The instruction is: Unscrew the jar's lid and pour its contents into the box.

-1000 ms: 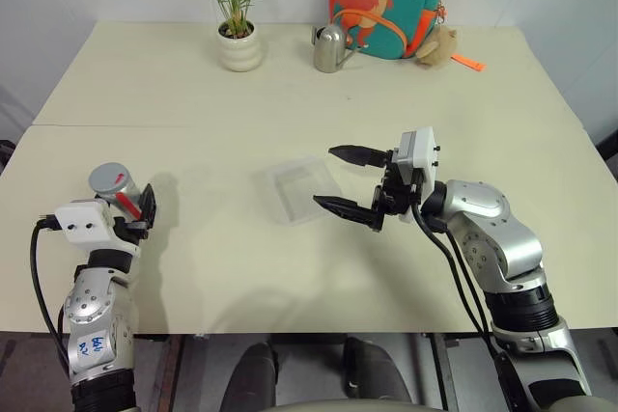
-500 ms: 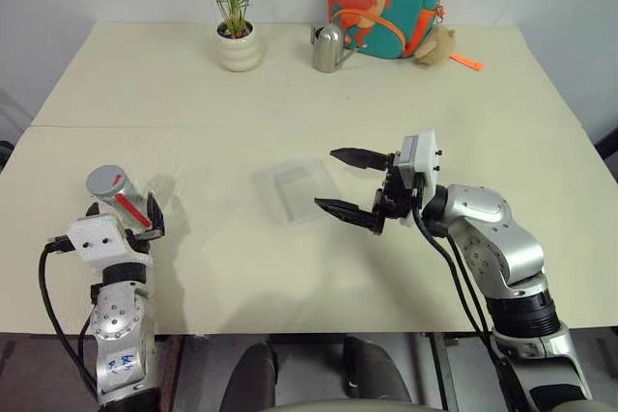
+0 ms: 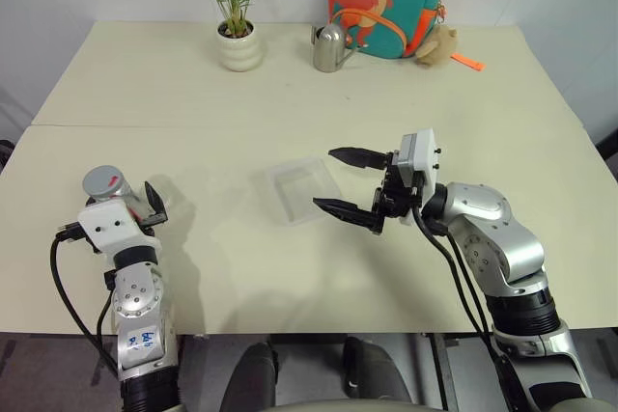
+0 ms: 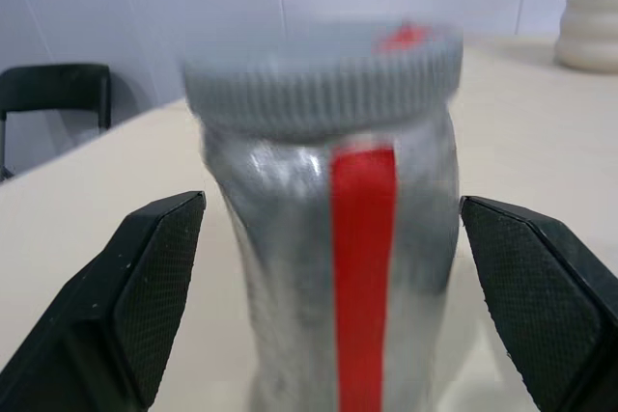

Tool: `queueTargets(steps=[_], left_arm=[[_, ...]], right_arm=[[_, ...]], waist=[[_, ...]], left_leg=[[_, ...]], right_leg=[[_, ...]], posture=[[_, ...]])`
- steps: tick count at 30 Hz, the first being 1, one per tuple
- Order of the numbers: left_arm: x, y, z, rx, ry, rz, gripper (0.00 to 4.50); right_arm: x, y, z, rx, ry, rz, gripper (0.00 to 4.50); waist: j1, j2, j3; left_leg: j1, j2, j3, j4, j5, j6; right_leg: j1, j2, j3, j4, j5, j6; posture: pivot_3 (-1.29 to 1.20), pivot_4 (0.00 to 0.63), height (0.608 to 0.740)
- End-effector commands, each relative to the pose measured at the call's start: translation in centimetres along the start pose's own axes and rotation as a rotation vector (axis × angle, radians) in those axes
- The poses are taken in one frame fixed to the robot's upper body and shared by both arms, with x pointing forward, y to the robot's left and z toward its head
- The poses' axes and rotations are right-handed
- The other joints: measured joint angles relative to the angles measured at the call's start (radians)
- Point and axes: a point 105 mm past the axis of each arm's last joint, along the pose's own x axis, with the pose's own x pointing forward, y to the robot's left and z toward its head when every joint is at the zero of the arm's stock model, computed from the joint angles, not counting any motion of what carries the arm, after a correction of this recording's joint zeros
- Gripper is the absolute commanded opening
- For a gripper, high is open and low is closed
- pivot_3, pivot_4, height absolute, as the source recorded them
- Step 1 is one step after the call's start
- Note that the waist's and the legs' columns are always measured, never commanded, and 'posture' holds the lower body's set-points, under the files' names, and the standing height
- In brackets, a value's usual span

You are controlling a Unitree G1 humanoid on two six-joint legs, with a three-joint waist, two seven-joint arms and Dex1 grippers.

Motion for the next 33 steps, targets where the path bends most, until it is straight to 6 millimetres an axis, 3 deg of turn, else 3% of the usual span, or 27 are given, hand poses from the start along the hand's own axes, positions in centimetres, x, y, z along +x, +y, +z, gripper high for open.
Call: queueTargets(steps=[1, 5, 14, 18, 24, 28, 33], left_arm=[[0.2, 0.0, 1.1, 0.006, -0.053, 0.015, 4.48], [0.2, 0.1, 1.0, 0.004, -0.046, 0.023, 4.48], [0.8, -0.3, 1.3, -0.018, -0.057, -0.03, 1.88], [2.1, -1.2, 3.3, -0.058, -0.134, -0.19, 1.88], [3.9, -3.8, 7.7, -0.132, -0.166, -0.677, 1.88], [2.9, -6.9, 10.3, -0.171, -0.123, -1.046, 1.88], [0.4, -10.5, 10.9, -0.143, -0.043, -1.394, 1.88]], right_arm=[[0.2, 0.3, 1.2, -0.039, -0.032, 0.02, 4.5], [0.2, 0.2, 1.2, -0.04, -0.032, 0.014, 4.5], [0.2, 0.2, 1.1, -0.035, -0.032, 0.007, 4.5], [0.0, 0.2, 1.2, -0.034, -0.031, -0.003, 4.5], [-0.3, -0.1, 2.6, -0.018, -0.059, -0.04, 4.5], [0.6, 0.0, 4.2, -0.005, -0.081, -0.05, 4.5], [2.5, 0.2, 5.8, 0.002, -0.087, -0.056, 4.5]], waist=[[-0.001, 0.0, 0.0], [0.0, 0.0, 0.0], [0.0, 0.0, 0.0], [-0.001, 0.0, 0.0], [-0.002, 0.0, 0.0], [-0.004, 0.001, 0.001], [-0.015, 0.002, 0.001]], left_leg=[[0.0, 0.0, 0.0, 0.0, 0.0, 0.0], [0.0, 0.0, 0.0, 0.0, 0.0, 0.0], [0.0, 0.0, 0.0, 0.0, 0.0, 0.0], [0.0, 0.0, 0.0, 0.0, 0.0, 0.0], [0.0, 0.0, 0.0, 0.0, 0.0, 0.0], [-0.001, 0.0, 0.0, 0.0, 0.0, 0.0], [-0.001, 0.0, 0.0, -0.002, 0.0, 0.0]], right_leg=[[0.0, 0.0, 0.0, 0.0, 0.0, 0.0], [0.0, 0.0, 0.0, 0.0, 0.0, 0.0], [0.0, 0.0, 0.0, 0.0, 0.0, 0.0], [0.0, 0.0, 0.0, 0.0, 0.0, 0.0], [-0.001, 0.0, 0.0, 0.001, 0.0, 0.0], [-0.001, 0.0, 0.0, 0.001, 0.0, 0.0], [-0.001, 0.0, 0.0, 0.004, 0.0, 0.0]], posture=[[0.0, 0.15, 0.74], [0.0, 0.15, 0.74], [0.0, 0.15, 0.74], [0.0, 0.15, 0.74], [0.0, 0.15, 0.74], [0.0, 0.15, 0.74], [0.0, 0.15, 0.74]])
